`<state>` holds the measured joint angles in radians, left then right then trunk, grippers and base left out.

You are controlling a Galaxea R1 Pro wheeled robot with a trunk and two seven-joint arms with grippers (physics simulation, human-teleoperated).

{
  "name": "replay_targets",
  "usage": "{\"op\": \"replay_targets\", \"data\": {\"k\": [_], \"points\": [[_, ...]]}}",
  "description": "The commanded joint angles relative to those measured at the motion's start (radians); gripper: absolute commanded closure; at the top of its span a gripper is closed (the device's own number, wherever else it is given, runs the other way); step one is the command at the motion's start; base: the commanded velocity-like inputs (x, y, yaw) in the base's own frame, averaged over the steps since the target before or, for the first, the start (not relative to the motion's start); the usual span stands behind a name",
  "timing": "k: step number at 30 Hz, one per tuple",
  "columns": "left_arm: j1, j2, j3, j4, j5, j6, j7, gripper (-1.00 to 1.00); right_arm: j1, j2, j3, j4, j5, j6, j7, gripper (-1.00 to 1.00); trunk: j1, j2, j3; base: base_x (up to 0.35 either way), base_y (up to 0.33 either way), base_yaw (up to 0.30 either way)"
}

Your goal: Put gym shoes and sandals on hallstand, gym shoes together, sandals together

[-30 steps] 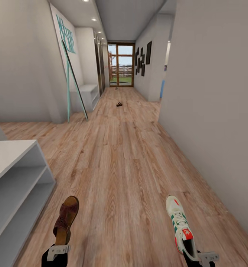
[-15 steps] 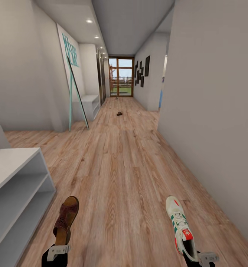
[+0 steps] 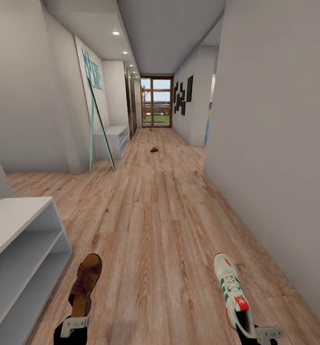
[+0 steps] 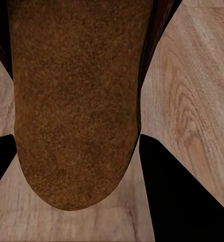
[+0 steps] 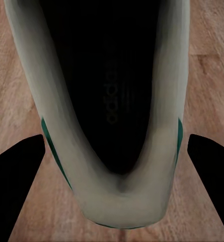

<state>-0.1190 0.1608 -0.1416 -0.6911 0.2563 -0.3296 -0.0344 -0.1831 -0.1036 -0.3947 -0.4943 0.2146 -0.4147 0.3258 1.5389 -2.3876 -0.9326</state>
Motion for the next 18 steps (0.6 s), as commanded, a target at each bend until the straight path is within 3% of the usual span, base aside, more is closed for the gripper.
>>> {"op": "replay_targets", "data": {"k": [1, 8, 18], "points": [[-0.001, 0.001, -0.004, 0.001, 0.008, -0.003, -0.002, 1.0, -0.001, 0.001, -0.009, 0.0, 0.009, -0.004, 0.007, 1.0, 0.0, 0.0, -0.001, 0.0, 0.0, 0.0], [-0.001, 0.001, -0.004, -0.001, 0.008, -0.003, -0.003, 1.0, -0.001, 0.002, -0.007, 0.0, 0.009, -0.004, 0.006, 1.0, 0.0, 0.0, -0.001, 0.0, 0.0, 0.028], [-0.001, 0.0, -0.005, -0.001, 0.008, -0.003, -0.002, 1.0, -0.001, 0.002, -0.008, 0.0, 0.008, -0.004, 0.006, 1.0, 0.0, 0.0, -0.008, 0.0, -0.054, 0.208]]}}
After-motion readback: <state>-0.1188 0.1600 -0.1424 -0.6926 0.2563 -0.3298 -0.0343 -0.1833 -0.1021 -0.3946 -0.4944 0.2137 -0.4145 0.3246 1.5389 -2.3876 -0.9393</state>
